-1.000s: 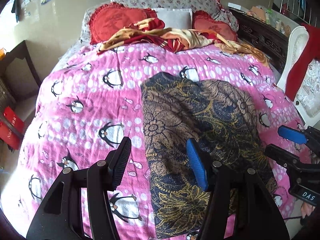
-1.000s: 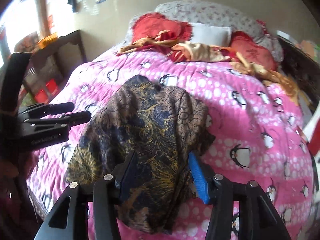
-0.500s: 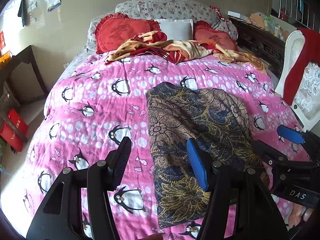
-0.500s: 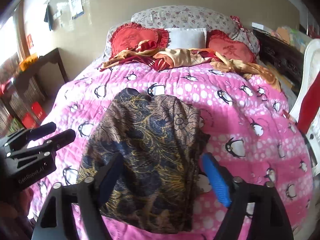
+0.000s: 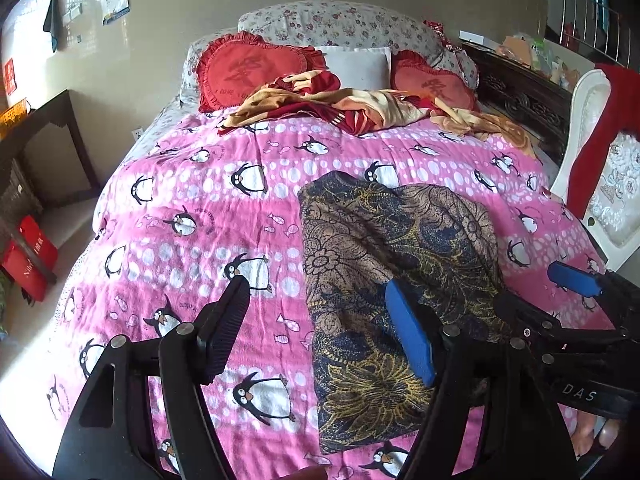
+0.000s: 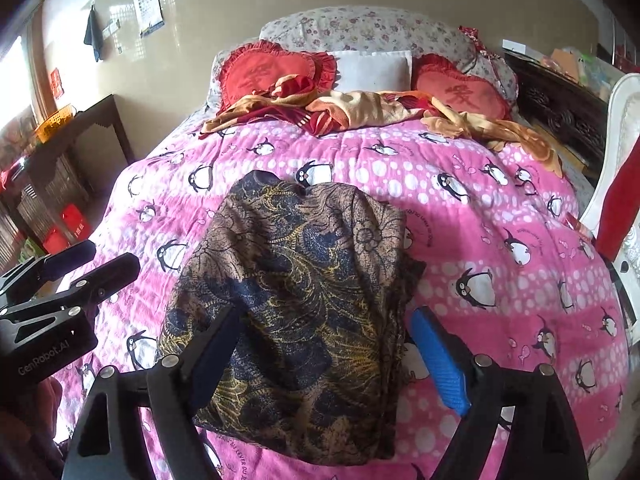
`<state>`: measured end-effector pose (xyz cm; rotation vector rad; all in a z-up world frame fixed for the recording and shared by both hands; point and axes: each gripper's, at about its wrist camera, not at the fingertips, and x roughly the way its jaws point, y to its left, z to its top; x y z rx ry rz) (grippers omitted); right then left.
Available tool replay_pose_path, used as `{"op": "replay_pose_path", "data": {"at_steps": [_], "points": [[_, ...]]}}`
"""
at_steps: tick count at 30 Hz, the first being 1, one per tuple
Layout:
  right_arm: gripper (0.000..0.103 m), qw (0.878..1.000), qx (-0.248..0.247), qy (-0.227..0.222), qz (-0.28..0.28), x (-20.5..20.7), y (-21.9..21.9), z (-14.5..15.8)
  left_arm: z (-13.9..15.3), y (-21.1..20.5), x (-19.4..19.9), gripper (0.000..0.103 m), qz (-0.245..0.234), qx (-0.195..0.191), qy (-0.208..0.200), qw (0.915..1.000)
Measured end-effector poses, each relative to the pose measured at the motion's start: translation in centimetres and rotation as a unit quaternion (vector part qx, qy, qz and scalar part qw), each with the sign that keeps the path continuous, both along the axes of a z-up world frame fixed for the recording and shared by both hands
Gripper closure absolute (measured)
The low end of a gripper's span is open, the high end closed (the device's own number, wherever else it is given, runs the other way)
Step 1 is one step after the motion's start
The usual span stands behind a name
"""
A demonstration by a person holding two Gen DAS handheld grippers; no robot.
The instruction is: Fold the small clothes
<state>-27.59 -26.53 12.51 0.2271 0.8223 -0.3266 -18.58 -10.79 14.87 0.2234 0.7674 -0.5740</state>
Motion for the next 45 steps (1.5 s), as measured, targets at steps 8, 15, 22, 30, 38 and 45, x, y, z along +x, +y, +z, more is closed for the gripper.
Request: {"op": "replay_pose_path", "data": {"at_steps": [8,15,22,30,38,45], "points": [[0.018,1.0,0.005,0.002,-0.002,0.2,-0.2,-0.3,-0.4,0.0,0.2,0.032,0.001,0.003,0.008,1.0],[0.018,1.0,0.011,0.009,0.0,0.5,-0.6,-0.8,-0.8,0.0,0.5,0.032,0.004,0.007,0.012,0.9999],[0.018,1.0,0.018,0.011,-0.001,0.9,-0.5,-1.2,-1.0,0.1,0.8,0.032,0.006,0.009,0.013,0.9999],[0.018,0.999,0.029,0.014,-0.007,1.3,-0.9,-1.7,-1.4,0.1,1.3,0.032,0.012,0.01,0.018,0.9997],[0.018,0.999,0.023,0.029,-0.003,2.1,-0.8,-2.1,-1.4,0.1,1.6,0.032,0.014,0.011,0.019,0.9997],[0.018,0.999,0.027,0.031,-0.006,2.2,-0.9,-2.2,-1.6,0.1,1.8,0.032,0.016,0.011,0.022,0.9996]]}}
